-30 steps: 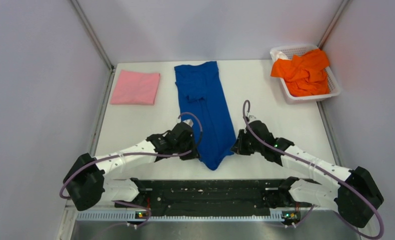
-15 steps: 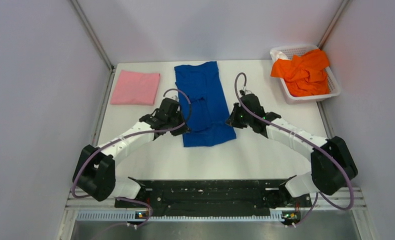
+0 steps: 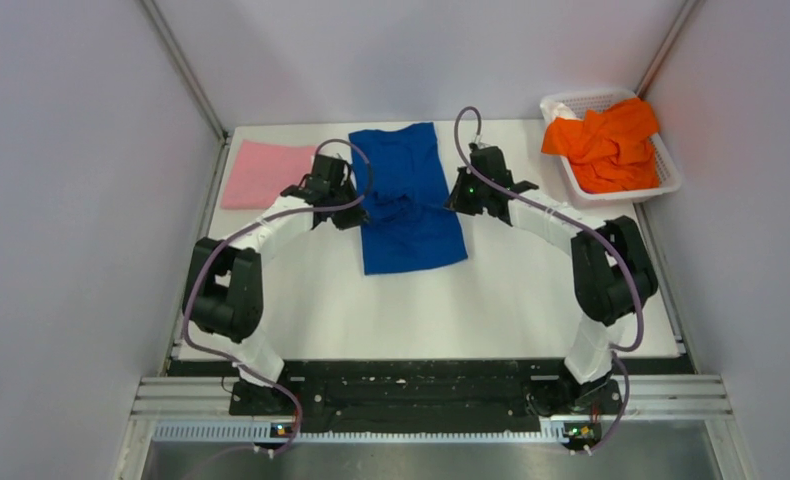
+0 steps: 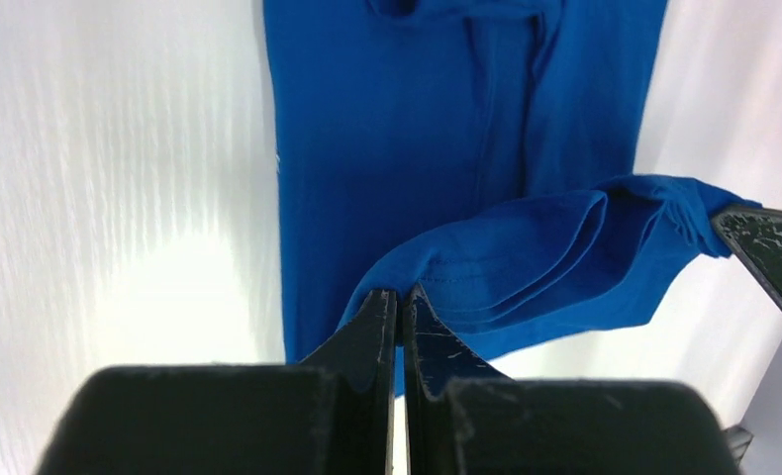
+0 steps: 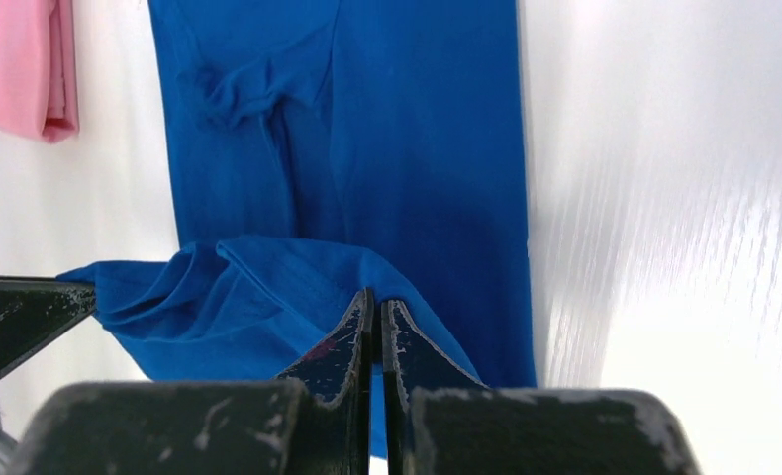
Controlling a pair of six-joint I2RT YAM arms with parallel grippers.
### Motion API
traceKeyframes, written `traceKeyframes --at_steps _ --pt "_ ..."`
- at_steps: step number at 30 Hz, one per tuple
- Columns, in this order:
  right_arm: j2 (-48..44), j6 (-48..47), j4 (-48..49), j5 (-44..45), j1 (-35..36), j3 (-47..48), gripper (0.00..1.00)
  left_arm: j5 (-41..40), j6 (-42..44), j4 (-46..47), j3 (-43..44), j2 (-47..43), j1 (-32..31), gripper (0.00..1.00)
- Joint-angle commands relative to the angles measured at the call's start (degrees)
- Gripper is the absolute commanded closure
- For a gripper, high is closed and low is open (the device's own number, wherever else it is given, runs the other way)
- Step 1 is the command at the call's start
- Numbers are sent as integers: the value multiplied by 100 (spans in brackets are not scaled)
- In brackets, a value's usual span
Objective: Fold and stack the t-shirts
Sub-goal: Fold the folded rectangular tshirt in 1/3 of the way
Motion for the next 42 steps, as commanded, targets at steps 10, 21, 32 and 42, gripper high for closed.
traceKeyframes --at_steps 10,21,32,42 --pt "1033 -243 383 -89 -301 1071 100 363 305 20 1182 1239 527 100" --pt "1558 -281 468 -8 -410 1455 100 565 302 17 1672 1786 685 100" --pt "1354 5 762 19 -492 1378 2 770 121 133 1578 1491 725 8" --pt "-146 86 1169 -130 -461 -659 1 1130 -12 609 -215 112 481 1"
